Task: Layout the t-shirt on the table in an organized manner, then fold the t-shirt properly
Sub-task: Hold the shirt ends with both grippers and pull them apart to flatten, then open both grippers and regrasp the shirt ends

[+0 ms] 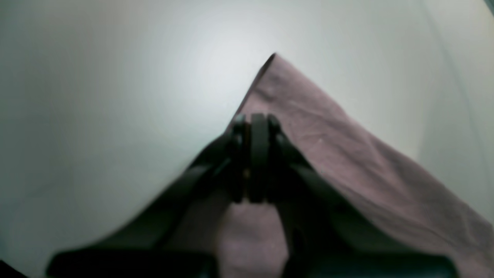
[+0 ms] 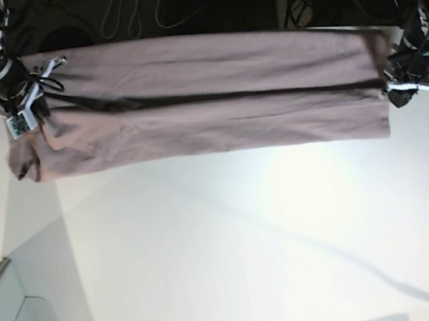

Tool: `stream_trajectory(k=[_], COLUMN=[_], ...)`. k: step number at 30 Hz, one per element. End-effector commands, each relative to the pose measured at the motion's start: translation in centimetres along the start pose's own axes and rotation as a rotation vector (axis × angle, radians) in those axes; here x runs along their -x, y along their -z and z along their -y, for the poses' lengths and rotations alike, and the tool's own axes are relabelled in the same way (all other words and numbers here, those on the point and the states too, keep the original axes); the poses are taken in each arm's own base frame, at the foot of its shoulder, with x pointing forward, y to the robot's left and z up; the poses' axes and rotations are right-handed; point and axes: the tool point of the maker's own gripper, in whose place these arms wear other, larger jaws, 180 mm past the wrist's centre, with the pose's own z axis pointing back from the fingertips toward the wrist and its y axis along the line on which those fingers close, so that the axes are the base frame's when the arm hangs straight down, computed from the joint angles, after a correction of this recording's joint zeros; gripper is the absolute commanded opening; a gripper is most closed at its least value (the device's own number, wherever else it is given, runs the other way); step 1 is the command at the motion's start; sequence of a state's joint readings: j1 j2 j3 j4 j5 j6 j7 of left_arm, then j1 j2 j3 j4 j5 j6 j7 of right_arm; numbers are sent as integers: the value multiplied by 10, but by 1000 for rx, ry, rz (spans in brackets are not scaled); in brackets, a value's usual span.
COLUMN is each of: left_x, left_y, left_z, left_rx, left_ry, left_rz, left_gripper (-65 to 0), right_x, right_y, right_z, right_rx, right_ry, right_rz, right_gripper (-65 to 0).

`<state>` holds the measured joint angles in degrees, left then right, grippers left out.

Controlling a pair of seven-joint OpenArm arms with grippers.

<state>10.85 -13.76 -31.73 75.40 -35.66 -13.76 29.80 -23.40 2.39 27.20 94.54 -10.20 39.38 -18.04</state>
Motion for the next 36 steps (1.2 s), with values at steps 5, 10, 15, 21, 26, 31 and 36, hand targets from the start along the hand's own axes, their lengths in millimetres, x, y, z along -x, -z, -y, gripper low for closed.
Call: stream_trajectory(k=[5,10,15,21,26,31,36], left_x=[-9,-6,-4,-6,-9,-5,-3], left_y=[1,1,1,0,0,2,3], left_z=[-3,-4,1,0,0,1,0], left_rx=[2,0,9,6,6,9,7], left_ry=[0,-7,-16,-20,-15,-19,-22], left_rz=[27,20,25,31,36,27,20], left_gripper=[-644,-586,-406,-369,-368,-278,-217], right_x=[-8,-8,-8,-7,-7,-16,-39], right_y=[-2,-2,-2,-2,-3,-8,-18], right_z=[3,3,2,3,6,12,10], right_rx=[-2,-2,-4,-3,1,23,52], right_ry=[-11,-11,-11,-13,-23,-36,-37], right_rz=[30,30,30,25,22,45,106], right_gripper=[-650,-650,-650,-650,-556,-422,-398])
